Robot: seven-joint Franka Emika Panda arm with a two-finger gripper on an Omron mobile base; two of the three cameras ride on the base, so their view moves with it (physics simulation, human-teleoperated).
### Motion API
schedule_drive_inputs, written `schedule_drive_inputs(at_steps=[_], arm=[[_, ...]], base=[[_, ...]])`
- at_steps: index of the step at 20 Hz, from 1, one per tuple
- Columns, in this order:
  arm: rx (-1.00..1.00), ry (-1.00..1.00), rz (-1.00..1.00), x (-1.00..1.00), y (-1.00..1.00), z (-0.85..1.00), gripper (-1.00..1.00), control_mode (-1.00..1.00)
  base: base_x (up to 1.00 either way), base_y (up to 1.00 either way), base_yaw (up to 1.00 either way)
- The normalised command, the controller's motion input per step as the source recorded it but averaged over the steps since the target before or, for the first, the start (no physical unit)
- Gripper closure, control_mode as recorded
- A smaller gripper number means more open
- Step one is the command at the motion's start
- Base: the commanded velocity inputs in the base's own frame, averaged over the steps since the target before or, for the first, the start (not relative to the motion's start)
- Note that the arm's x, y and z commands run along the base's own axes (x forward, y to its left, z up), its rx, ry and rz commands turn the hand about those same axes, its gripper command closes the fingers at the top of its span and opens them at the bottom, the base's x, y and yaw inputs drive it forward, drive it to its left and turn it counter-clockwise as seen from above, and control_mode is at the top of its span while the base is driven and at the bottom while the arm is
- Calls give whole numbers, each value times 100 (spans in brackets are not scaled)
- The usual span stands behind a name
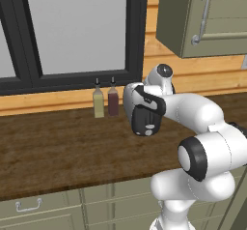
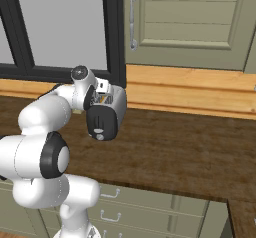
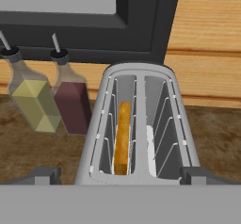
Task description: Start the toaster. Once the lever pops up, take the bread to the plate on the dining counter.
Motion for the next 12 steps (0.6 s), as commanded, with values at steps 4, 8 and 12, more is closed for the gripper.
schedule_drive_inputs(at_steps=[4, 8, 12], arm=[[0, 0, 0, 0, 0, 0, -100, -100], [0, 0, 0, 0, 0, 0, -100, -100], [0, 0, 0, 0, 0, 0, -100, -100]], base=[[0, 0, 0], [0, 0, 0], [0, 0, 0]])
